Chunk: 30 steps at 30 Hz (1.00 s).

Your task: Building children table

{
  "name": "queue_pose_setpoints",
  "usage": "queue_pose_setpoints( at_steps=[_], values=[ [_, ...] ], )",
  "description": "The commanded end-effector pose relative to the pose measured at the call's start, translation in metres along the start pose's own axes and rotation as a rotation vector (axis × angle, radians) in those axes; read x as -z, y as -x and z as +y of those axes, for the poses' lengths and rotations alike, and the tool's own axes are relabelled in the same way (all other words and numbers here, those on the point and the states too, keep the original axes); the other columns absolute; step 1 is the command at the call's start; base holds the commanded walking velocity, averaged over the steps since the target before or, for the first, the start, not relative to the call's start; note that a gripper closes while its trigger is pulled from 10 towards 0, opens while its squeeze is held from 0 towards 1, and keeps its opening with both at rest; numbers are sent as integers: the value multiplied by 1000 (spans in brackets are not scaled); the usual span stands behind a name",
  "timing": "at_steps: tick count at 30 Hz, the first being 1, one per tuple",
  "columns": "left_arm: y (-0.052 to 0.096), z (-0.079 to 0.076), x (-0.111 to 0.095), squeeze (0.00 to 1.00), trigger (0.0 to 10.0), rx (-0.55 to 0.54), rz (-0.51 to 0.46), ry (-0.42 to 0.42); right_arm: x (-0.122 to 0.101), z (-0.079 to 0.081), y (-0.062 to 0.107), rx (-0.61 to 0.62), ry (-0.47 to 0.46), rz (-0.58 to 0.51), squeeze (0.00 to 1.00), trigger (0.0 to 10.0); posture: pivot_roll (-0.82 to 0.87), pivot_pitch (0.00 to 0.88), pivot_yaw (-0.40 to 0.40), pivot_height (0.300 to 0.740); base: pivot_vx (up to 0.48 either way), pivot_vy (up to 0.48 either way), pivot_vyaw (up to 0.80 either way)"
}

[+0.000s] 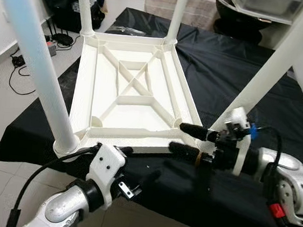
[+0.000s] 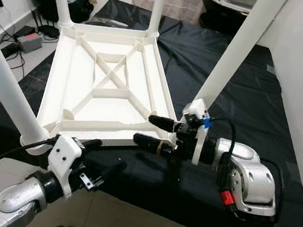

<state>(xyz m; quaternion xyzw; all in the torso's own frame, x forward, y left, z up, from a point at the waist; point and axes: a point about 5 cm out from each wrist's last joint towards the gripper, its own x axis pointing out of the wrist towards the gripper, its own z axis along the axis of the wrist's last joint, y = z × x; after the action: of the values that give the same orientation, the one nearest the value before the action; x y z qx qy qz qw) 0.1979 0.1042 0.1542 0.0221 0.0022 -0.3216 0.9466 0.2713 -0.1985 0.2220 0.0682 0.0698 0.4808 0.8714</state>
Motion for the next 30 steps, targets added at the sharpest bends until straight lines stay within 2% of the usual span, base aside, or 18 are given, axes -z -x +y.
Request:
queue_pose_setpoints(
  at_steps=[1,2,6,9,10,11,13,16,20,24,30],
  values=[
    [4,-3,3,0,10000,2,11,-19,-1,0,14,35,-40,-45,0,10000,-71,130,-92,740,0,0,0],
    [4,-3,3,0,10000,2,11,-19,-1,0,14,35,-40,-45,0,10000,-71,130,-92,740,0,0,0],
    [0,-1,3,0,10000,1,-4,-28,1,20,32,-64,-45,-83,0,10000,-90,124,-81,740,0,0,0],
    [-5,1,5,0,10000,-2,-6,-30,-18,12,39,1,-44,-190,0,10000,-101,117,-76,740,0,0,0],
    [-5,1,5,0,10000,-2,-6,-30,-18,12,39,1,-44,-190,0,10000,-101,117,-76,740,0,0,0],
    [-8,2,7,0,10000,1,-10,-24,-37,4,46,50,-24,-286,0,10000,-102,112,-72,740,0,0,0],
    [-8,3,7,0,10000,1,-11,-22,-42,2,48,64,-19,-315,0,10000,-102,112,-72,740,0,0,0],
    [-10,4,9,0,10000,-1,-15,-19,-61,-12,51,170,18,-393,0,10000,-101,104,-72,740,0,0,0],
    [-10,5,9,0,10000,-2,-17,-24,-69,-14,51,190,39,-412,0,10000,-100,100,-70,740,0,0,0],
    [-13,7,7,0,10000,-9,-29,-47,-89,-9,52,168,118,-434,0,10000,-96,98,-71,740,0,0,0],
    [-14,8,9,0,10000,-13,-32,-49,-97,-6,53,134,132,-445,0,10000,-92,92,-72,740,0,0,0]
  ],
)
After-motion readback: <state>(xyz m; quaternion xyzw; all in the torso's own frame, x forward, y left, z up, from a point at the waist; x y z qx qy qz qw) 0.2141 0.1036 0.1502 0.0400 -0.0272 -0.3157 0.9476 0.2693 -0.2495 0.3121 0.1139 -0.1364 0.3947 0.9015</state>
